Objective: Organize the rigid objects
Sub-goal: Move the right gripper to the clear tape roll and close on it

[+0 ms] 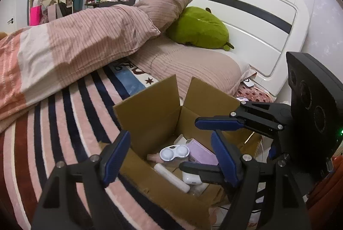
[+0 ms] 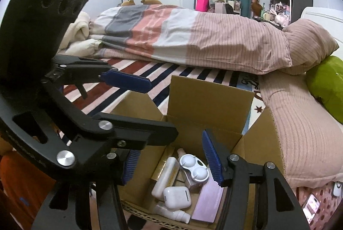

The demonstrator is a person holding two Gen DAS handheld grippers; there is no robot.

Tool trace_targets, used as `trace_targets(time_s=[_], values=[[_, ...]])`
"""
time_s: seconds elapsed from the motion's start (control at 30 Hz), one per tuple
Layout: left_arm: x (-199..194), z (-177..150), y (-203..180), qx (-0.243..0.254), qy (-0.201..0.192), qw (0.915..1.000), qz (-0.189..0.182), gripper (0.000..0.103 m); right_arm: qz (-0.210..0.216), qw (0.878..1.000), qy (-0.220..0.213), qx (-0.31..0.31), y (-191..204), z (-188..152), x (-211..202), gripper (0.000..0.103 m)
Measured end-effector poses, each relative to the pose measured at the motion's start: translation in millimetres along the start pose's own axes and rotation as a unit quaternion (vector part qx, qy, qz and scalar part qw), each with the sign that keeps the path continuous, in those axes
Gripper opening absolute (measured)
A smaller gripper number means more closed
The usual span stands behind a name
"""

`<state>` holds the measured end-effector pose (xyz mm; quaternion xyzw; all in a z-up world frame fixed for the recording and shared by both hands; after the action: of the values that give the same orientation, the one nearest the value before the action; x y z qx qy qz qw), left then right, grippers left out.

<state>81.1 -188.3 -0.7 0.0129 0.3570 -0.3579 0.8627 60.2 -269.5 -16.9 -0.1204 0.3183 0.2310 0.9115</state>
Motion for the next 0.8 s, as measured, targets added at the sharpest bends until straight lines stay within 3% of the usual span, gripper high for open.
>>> trace_targets(time_s=[0.23, 0.43, 0.8], values=[[-48, -17, 31, -0.031, -0.038, 0.9984, 0.026, 0.075, 0.0, 1.0, -0.006, -0.012, 26, 12, -5, 0.053], [-96, -48, 74, -0.061, -0.072, 0.9935, 0.064, 0.076, 0.02, 0.999, -0.014, -0.042, 74, 32, 1, 0.053], [-128, -118, 158, -0.127, -0.091, 0.9819, 0.107, 0.079, 0.092, 0.991, 0.043, -0.084, 168, 38, 73, 0.053]])
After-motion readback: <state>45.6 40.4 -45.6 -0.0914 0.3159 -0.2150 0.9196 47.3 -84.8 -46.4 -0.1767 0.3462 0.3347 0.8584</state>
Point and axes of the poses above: each gripper's, at about its wrist camera, not at the fingertips, and x roughly the way its jaws point, y to its left, z to its top, the point moved 3 cm from there along x, roughly the way its jaws point, and after that the axes turned 5 degrees about -z, right-handed, at the moved point
